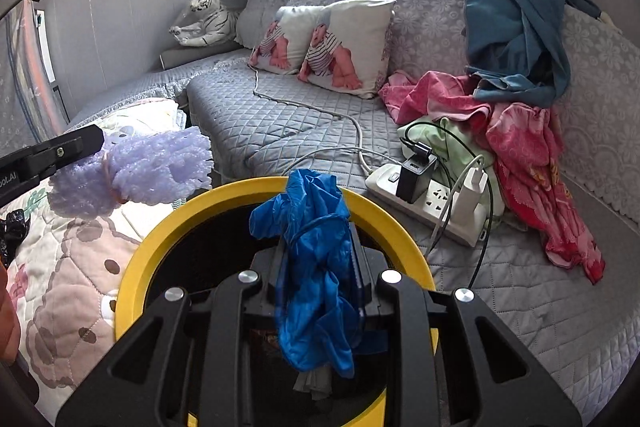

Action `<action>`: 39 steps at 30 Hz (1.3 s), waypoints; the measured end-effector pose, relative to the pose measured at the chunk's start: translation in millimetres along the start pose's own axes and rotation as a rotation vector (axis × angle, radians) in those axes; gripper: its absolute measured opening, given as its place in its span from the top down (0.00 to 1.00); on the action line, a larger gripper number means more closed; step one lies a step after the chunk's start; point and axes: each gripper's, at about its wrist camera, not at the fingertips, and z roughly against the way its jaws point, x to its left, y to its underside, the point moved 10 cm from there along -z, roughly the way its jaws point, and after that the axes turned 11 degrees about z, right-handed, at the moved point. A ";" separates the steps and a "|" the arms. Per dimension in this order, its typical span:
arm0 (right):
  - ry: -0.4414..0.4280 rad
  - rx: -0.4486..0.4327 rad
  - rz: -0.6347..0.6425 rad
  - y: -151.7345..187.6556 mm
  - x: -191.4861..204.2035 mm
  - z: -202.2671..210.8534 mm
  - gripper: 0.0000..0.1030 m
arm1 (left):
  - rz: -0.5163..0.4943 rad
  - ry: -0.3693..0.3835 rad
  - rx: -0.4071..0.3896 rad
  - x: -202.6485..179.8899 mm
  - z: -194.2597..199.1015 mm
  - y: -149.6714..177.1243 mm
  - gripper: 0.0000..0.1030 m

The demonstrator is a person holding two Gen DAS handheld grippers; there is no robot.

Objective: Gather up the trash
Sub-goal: 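Carry the glove and foam net in both tools over the yellow bin, then open both tools to drop the glove and foam net into the bin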

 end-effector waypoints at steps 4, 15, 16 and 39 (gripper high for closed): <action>0.000 0.018 -0.016 5.7 -3.3 -5.7 0.77 | 0.011 -0.001 0.032 -3.1 -9.0 8.3 0.93; -0.003 0.042 -0.044 11.3 -7.8 -11.8 0.77 | 0.023 -0.002 0.086 -2.2 -20.3 20.7 0.92; -0.003 0.043 -0.043 11.2 -7.6 -12.1 0.76 | 0.026 -0.001 0.089 -2.0 -20.7 20.9 0.92; 0.046 0.030 -0.084 5.4 -22.2 -7.0 0.47 | 0.158 -0.034 0.061 26.6 -14.4 6.3 0.36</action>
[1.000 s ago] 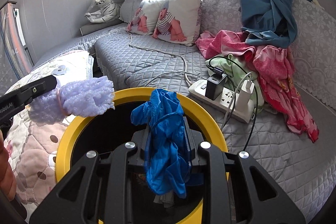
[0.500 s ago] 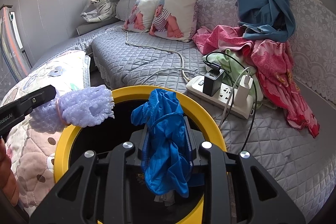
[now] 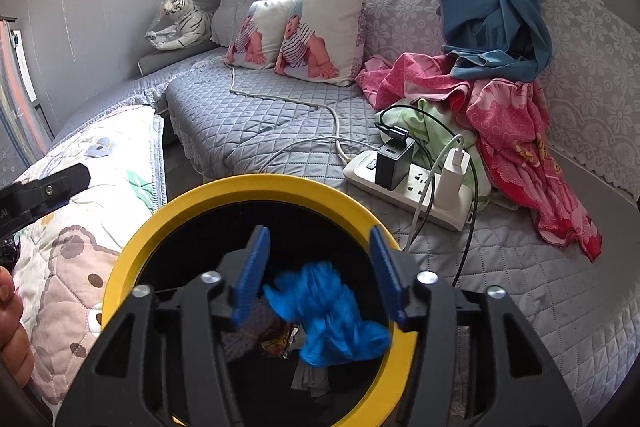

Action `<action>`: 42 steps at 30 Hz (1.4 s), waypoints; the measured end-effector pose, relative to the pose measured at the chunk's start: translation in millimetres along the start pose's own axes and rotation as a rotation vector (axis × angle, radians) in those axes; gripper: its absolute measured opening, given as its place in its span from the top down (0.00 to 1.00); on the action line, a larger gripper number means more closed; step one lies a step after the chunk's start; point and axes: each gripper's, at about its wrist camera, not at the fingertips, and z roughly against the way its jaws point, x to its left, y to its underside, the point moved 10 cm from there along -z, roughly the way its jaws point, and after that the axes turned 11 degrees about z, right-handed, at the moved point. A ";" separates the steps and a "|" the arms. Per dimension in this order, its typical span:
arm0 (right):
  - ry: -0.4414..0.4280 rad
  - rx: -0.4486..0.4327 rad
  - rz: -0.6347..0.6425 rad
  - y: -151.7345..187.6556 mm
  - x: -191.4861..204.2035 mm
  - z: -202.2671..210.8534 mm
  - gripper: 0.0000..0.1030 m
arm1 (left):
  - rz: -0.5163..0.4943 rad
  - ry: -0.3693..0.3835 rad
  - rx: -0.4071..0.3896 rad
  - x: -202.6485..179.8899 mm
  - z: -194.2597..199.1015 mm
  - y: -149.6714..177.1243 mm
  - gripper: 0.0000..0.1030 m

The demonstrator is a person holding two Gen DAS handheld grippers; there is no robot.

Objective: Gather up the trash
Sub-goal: 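Open both tools to drop the glove and foam net into the bin, then move both tools back to the bed toward the black bag and wrapper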

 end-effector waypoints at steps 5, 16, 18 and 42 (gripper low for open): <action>0.011 -0.038 -0.013 -6.3 -1.9 7.3 0.25 | 0.053 -0.052 -0.086 19.7 14.8 -19.2 0.13; -0.059 -0.306 0.064 -45.7 35.2 57.3 0.08 | 0.174 -0.171 -0.276 98.5 80.8 -72.6 0.08; -0.086 -0.360 0.120 -54.8 55.0 70.6 0.08 | 0.202 -0.179 -0.316 118.0 101.8 -83.5 0.08; -0.601 -0.507 0.506 -84.1 319.5 140.9 0.08 | 0.384 -0.380 -0.561 321.2 333.1 -63.3 0.08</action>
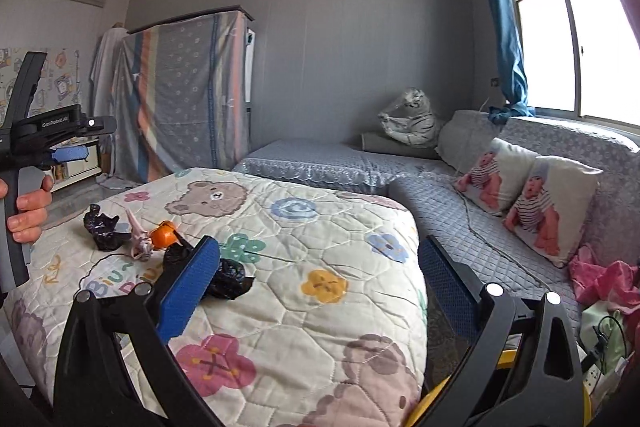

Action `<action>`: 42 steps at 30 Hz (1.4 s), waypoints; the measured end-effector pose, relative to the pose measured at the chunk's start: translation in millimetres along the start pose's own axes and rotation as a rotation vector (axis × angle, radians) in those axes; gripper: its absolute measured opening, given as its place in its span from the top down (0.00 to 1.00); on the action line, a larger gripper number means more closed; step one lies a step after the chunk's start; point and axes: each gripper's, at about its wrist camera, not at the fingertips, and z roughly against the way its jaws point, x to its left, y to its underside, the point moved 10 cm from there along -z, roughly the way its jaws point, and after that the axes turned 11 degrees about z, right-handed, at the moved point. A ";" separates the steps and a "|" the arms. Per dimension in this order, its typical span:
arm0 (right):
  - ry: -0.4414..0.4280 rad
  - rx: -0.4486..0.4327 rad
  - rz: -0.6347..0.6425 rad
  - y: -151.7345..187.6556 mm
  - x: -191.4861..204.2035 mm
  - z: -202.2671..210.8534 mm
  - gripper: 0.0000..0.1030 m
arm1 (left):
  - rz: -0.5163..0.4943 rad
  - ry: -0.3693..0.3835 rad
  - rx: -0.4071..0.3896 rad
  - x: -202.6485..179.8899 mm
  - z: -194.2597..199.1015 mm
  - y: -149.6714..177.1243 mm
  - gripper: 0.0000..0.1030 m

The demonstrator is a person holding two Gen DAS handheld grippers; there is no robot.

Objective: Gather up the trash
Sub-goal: 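Move both tools back to the bed toward the black bag and wrapper, then grasp the black plastic bag with the right tool while the left grasps the green wrapper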

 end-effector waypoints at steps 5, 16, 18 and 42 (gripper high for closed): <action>-0.089 0.018 0.026 -2.9 24.1 -24.9 0.08 | -0.004 0.022 0.057 19.6 22.5 32.4 0.08; -0.188 0.094 0.073 3.8 60.6 -84.0 0.08 | -0.055 0.023 0.197 39.1 30.0 116.1 0.08; -0.201 0.113 0.078 8.2 67.4 -94.5 0.08 | -0.075 0.010 0.215 40.0 29.2 128.9 0.08; -0.280 0.324 0.163 51.5 116.8 -168.6 0.08 | -0.314 -0.071 0.385 10.7 -1.5 200.7 0.08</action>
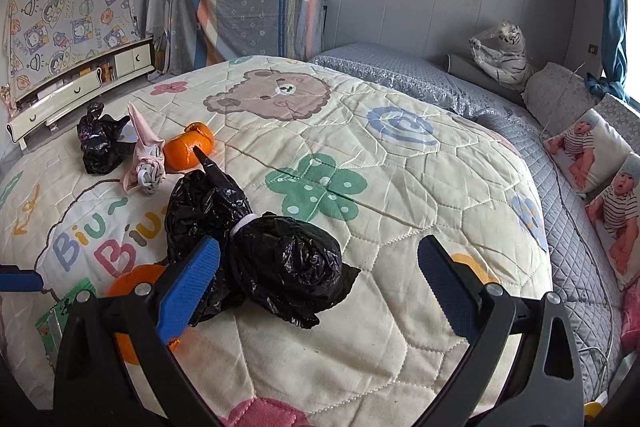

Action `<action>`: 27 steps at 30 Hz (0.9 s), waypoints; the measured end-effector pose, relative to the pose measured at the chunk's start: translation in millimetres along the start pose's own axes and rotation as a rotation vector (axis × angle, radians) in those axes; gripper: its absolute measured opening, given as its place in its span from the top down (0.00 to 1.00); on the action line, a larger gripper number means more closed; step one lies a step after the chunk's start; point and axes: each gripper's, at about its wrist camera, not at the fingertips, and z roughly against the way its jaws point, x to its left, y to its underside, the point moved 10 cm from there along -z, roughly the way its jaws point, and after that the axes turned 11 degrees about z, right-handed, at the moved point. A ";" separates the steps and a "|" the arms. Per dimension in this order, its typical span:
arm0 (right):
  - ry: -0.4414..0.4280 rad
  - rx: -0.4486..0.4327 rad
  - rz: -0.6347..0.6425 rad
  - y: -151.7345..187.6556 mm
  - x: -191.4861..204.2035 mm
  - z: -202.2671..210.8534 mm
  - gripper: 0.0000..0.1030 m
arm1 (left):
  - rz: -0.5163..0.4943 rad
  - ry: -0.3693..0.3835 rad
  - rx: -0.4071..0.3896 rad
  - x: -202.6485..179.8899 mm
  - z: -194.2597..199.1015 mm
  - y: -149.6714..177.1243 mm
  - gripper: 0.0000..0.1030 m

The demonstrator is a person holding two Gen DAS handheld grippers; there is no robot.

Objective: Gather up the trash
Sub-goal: 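Grasp the black plastic bag with the right tool while the left grasps the green wrapper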

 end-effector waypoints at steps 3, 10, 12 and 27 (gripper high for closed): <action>-0.013 0.024 -0.020 0.6 -0.5 -9.3 0.08 | 0.001 -0.002 0.004 -0.3 -3.5 0.0 0.08; -0.067 0.080 -0.082 6.3 -0.8 -24.0 0.10 | 0.008 0.012 0.030 -1.1 -12.4 3.7 0.18; -0.079 0.092 -0.090 8.8 1.0 -27.0 0.19 | 0.013 0.015 0.040 -0.3 -15.0 5.4 0.24; -0.144 0.113 -0.125 13.3 9.8 -31.5 0.66 | 0.029 0.050 0.040 1.3 -19.6 11.6 0.63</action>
